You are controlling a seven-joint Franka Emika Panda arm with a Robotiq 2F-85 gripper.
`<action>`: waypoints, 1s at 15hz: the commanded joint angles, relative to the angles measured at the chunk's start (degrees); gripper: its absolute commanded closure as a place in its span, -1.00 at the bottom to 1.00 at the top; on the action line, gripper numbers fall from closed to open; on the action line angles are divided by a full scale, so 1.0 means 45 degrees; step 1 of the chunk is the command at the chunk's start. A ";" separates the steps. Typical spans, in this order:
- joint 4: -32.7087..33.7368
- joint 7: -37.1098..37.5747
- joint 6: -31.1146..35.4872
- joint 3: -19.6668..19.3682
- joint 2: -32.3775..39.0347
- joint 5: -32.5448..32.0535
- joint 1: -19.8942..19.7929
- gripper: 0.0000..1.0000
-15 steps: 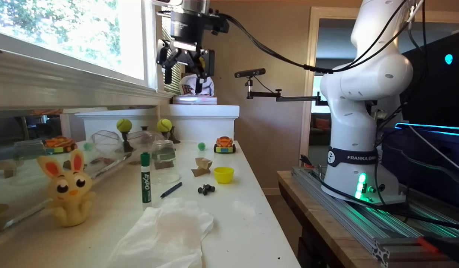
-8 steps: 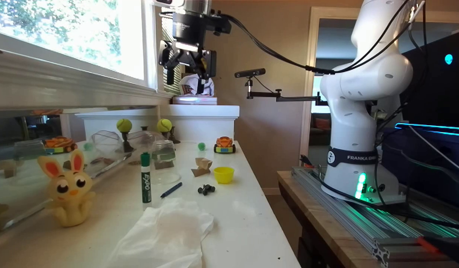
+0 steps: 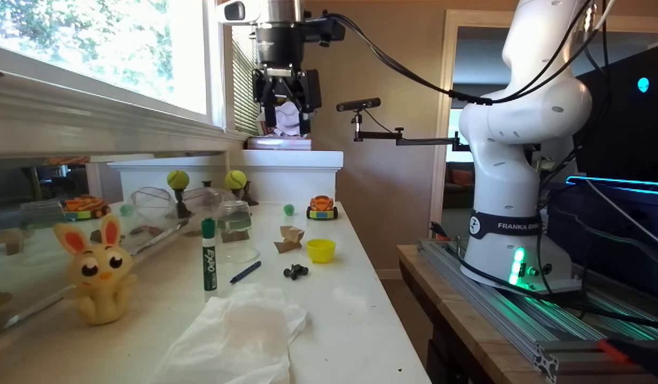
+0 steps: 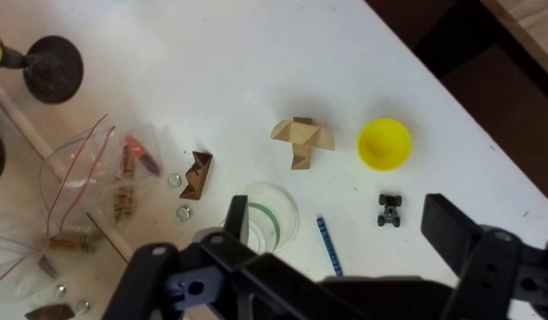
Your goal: Put the cup upside down
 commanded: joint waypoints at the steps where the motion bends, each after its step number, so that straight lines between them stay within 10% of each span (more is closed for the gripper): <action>1: 0.0628 0.1225 -0.1324 -0.0197 0.0211 0.1412 0.0074 -1.00; 15: 0.0595 0.4681 -0.0749 -0.0349 0.0899 0.3939 -0.0157 -1.00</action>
